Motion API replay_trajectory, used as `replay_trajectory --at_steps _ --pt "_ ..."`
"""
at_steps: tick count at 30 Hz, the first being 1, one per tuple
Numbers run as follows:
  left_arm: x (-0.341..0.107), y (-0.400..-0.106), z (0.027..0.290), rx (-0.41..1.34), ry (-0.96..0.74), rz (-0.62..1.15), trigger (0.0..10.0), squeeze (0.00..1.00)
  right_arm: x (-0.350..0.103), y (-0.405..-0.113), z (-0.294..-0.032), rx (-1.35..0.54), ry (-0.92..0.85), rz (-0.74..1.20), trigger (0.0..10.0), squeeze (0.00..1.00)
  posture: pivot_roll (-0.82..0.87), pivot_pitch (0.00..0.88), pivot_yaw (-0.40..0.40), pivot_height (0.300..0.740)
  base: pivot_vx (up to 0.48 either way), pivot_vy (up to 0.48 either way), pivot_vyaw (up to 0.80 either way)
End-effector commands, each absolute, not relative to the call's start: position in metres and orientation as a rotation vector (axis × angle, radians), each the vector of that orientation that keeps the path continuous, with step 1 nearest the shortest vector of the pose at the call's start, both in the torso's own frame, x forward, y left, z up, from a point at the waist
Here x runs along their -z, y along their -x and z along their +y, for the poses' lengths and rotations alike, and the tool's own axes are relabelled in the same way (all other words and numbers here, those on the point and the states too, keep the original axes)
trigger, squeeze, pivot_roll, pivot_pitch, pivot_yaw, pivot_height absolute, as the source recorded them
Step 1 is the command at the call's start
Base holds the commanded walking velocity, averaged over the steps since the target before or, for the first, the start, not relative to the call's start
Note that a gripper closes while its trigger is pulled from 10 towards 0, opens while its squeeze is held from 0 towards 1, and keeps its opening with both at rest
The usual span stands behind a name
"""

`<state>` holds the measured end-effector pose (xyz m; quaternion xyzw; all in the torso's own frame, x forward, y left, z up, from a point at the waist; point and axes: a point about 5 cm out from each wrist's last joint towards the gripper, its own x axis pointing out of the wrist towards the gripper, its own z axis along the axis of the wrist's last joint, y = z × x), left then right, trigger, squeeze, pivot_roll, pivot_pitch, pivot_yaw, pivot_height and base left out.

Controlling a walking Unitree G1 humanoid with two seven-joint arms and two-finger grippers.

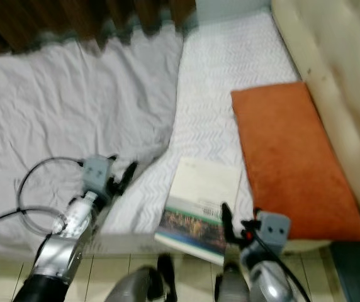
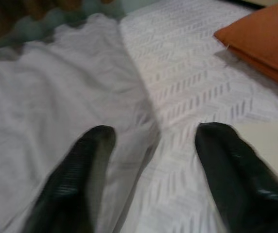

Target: Clean up the room

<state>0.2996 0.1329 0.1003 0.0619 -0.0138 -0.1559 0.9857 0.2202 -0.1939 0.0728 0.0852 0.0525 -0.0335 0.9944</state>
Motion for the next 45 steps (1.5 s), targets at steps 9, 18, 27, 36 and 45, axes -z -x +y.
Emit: replay_trajectory --at_steps 9,18,27,36,45 --pt "-0.066 -0.291 0.139 0.263 -0.157 0.086 10.0 1.00 -0.054 -0.223 -0.192 0.037 -0.031 0.118 10.0 1.00 -0.18 0.000 0.149 0.740 0.000 0.000 0.00" --pt "-0.059 -0.289 0.140 0.282 -0.061 0.133 10.0 0.00 -0.062 -0.226 -0.199 0.108 0.032 0.082 10.0 0.00 -0.20 0.000 0.159 0.740 0.000 0.000 0.00" --pt "-0.058 -0.299 0.138 0.290 -0.026 0.162 10.0 0.00 -0.067 -0.239 -0.197 0.121 0.086 0.085 10.0 0.00 -0.22 0.000 0.173 0.720 0.000 0.000 0.00" --pt "-0.063 -0.310 0.125 0.349 -0.032 0.152 10.0 0.00 -0.066 -0.246 -0.196 0.105 0.124 0.088 10.0 0.00 -0.23 0.000 0.174 0.675 0.000 0.000 0.00" --pt "-0.057 -0.305 0.116 0.340 0.005 0.120 10.0 0.00 -0.061 -0.232 -0.206 0.073 0.202 0.133 10.0 0.00 -0.25 0.000 0.089 0.630 0.000 0.000 0.00"
